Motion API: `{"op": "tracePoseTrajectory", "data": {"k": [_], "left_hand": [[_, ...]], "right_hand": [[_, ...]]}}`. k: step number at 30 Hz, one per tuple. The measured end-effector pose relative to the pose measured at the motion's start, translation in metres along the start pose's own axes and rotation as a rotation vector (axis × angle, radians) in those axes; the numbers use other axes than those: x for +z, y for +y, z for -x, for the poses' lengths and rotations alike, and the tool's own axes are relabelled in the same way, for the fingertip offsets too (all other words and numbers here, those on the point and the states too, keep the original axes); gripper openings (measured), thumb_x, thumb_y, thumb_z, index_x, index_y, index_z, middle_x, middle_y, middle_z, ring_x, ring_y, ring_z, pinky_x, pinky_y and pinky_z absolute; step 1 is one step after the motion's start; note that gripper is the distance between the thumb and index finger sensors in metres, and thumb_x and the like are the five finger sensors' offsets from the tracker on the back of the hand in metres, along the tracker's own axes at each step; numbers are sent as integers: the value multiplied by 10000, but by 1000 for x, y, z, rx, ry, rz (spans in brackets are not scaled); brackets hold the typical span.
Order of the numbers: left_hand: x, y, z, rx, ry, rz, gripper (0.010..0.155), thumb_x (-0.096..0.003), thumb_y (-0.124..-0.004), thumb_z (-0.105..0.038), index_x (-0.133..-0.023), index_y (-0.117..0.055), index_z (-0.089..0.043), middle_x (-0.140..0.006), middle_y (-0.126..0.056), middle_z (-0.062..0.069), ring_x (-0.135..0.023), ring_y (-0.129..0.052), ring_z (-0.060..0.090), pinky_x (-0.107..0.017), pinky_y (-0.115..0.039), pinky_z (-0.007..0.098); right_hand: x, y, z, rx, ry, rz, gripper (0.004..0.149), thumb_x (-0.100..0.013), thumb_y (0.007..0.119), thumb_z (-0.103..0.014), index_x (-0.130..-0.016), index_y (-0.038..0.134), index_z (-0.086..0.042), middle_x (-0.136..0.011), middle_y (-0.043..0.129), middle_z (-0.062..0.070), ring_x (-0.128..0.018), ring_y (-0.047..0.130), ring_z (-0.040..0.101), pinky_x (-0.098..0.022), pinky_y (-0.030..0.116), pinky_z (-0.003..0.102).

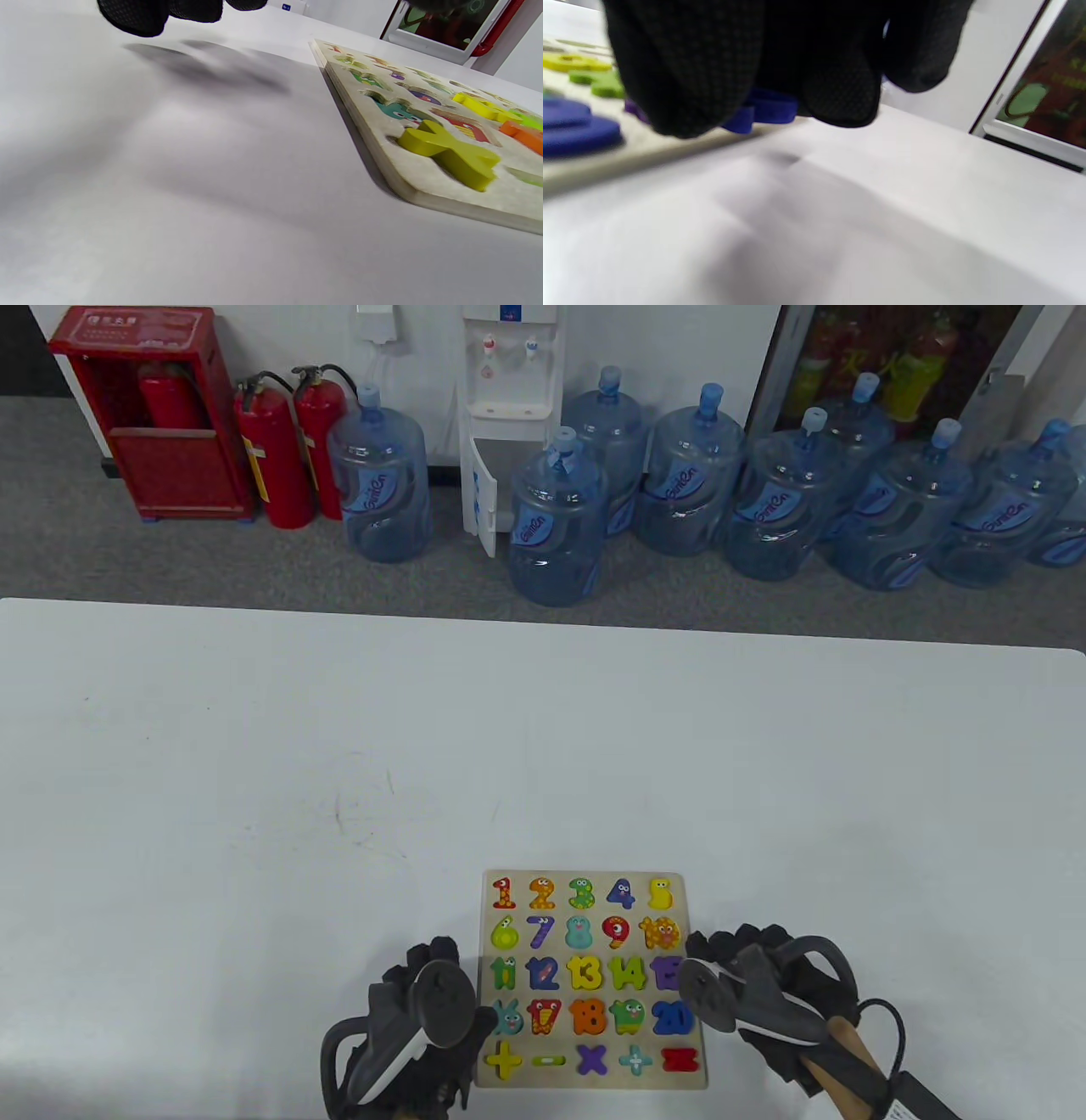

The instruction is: Hold math block puzzle and insert math blocks into matching slots

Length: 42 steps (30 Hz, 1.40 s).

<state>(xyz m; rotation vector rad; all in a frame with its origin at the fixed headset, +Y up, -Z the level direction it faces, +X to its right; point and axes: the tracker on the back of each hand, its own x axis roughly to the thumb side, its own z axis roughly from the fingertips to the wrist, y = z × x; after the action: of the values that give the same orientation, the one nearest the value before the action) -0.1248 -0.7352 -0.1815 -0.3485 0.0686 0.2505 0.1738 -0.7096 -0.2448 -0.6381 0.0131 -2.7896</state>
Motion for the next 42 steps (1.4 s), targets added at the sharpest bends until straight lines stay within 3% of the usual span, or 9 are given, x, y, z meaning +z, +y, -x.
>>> {"op": "tracePoseTrajectory", "data": {"k": [5, 10, 15, 20, 33, 42], "left_hand": [[0, 0, 4, -5, 38, -7, 835, -423, -600, -570, -1089, -244, -214, -1137, -300, 114, -1075, -440, 453, -736, -588, 613], [-3, -2, 8, -17, 94, 7, 836, -423, -601, -569, -1089, -244, -212, -1137, -300, 115, -1074, -438, 456, -735, -586, 616], [-2, -2, 10, -26, 123, 1, 834, -422, -601, -568, -1088, -245, -213, -1136, -301, 113, -1073, -440, 456, -734, -587, 616], [-1, -2, 11, -35, 142, -15, 835, -420, -605, -565, -1087, -249, -211, -1134, -303, 114, -1071, -439, 457, -732, -586, 618], [0, -1, 13, -37, 161, -15, 835, -420, -605, -564, -1085, -241, -211, -1135, -300, 112, -1072, -437, 457, -734, -585, 618], [-1, -1, 13, -33, 155, -6, 836, -420, -602, -567, -1086, -239, -216, -1137, -299, 113, -1078, -436, 450, -739, -584, 616]], "right_hand": [[-23, -20, -21, -45, -68, 39, 673, -195, 893, -328, -855, 776, -269, -836, 849, 11, -673, 928, 192, -574, 767, 416], [-46, -31, -62, -84, -191, 31, 673, -197, 888, -336, -857, 777, -264, -832, 857, 16, -665, 937, 190, -569, 774, 414], [-69, -34, -104, -117, -267, 3, 670, -201, 884, -342, -857, 779, -251, -828, 858, 29, -659, 935, 199, -564, 771, 418], [-76, -33, -128, -88, -310, 16, 666, -213, 873, -355, -862, 775, -240, -828, 856, 44, -655, 933, 207, -562, 768, 424], [-80, -25, -142, 4, -306, 34, 665, -209, 837, -413, -850, 791, -239, -813, 871, 43, -637, 946, 205, -552, 779, 421], [-74, -31, -130, 52, -196, 80, 583, -238, 845, -337, -816, 822, -270, -798, 892, 10, -630, 959, 188, -553, 784, 416]]}}
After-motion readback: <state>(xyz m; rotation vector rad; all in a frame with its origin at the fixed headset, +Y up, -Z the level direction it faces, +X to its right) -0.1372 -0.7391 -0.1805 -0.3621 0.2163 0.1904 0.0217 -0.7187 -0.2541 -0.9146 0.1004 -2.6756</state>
